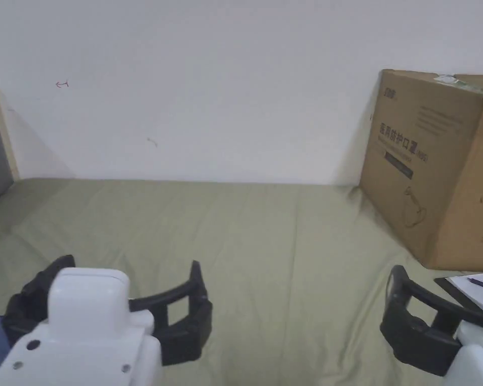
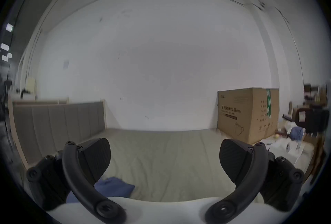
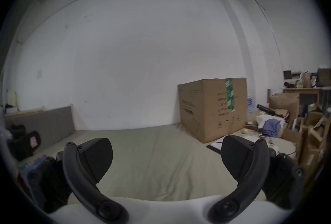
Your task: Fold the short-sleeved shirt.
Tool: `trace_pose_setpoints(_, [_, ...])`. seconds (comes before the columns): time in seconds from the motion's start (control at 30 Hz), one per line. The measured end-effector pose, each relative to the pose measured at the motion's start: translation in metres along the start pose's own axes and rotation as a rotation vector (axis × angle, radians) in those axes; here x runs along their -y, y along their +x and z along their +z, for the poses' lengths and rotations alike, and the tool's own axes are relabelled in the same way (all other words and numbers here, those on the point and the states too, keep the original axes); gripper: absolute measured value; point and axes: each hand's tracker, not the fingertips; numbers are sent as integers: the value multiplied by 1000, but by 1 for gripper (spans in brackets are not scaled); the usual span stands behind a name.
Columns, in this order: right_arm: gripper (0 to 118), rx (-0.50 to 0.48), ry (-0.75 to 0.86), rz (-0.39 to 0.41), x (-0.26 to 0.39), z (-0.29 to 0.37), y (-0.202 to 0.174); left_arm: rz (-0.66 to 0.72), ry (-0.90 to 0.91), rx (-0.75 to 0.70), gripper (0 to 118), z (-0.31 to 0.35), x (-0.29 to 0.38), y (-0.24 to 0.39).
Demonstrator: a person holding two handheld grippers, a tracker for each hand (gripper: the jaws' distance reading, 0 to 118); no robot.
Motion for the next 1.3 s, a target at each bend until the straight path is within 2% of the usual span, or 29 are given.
trace_pose_setpoints(0.07, [118, -27, -1, 37, 2, -1, -1, 11, -24, 41, 118, 3, 7, -2])
trace_pose_setpoints(0.3, [118, -102, 19, 11, 2, 1, -8, 43, -47, 45, 118, 3, 3, -11])
trace_pose_setpoints(0.53, [118, -132, -19, -12, 8, -1, -8, 72, -60, 21, 118, 2, -3, -14])
trace_pose_setpoints(0.77, [118, -139, -41, 2, 13, -2, -8, 64, -72, 26, 118, 3, 2, -11])
trace_pose_setpoints(0.83, [114, -147, -44, -3, 13, -1, -8, 69, -78, 36, 117, 3, 1, -11])
trace_pose_setpoints(0.87, [106, -153, -47, -7, 13, -1, -8, 78, -81, 46, 115, 4, 0, -11])
trace_pose_setpoints(0.9, [89, -151, -49, -10, 13, -1, -8, 86, -90, 56, 107, 4, -1, -12])
trace_pose_setpoints(0.93, [52, -144, -55, -11, 13, -2, -9, 93, -84, 58, 76, 5, -1, -13])
trace_pose_setpoints(0.97, [26, -129, -58, -11, 14, -3, -9, 100, -78, 49, 40, 4, -1, -12])
trace_pose_setpoints(1.0, [11, -117, -53, -15, 15, -2, -10, 99, -77, 30, 7, 4, -1, -11])
trace_pose_setpoints(1.03, [9, -123, -51, -21, 16, -1, -8, 93, -70, 10, 0, 4, -1, -12])
trace_pose_setpoints(1.1, [0, -161, -65, -28, 16, -2, -5, 115, -74, 45, 0, 4, 0, -17])
trace_pose_setpoints(1.17, [0, -143, -56, -11, 17, -1, -6, 160, -101, 71, 0, 2, -1, -21])
trace_pose_setpoints(1.3, [0, -160, -58, 2, 16, -1, -9, 137, -93, 57, 0, 4, -1, -20])
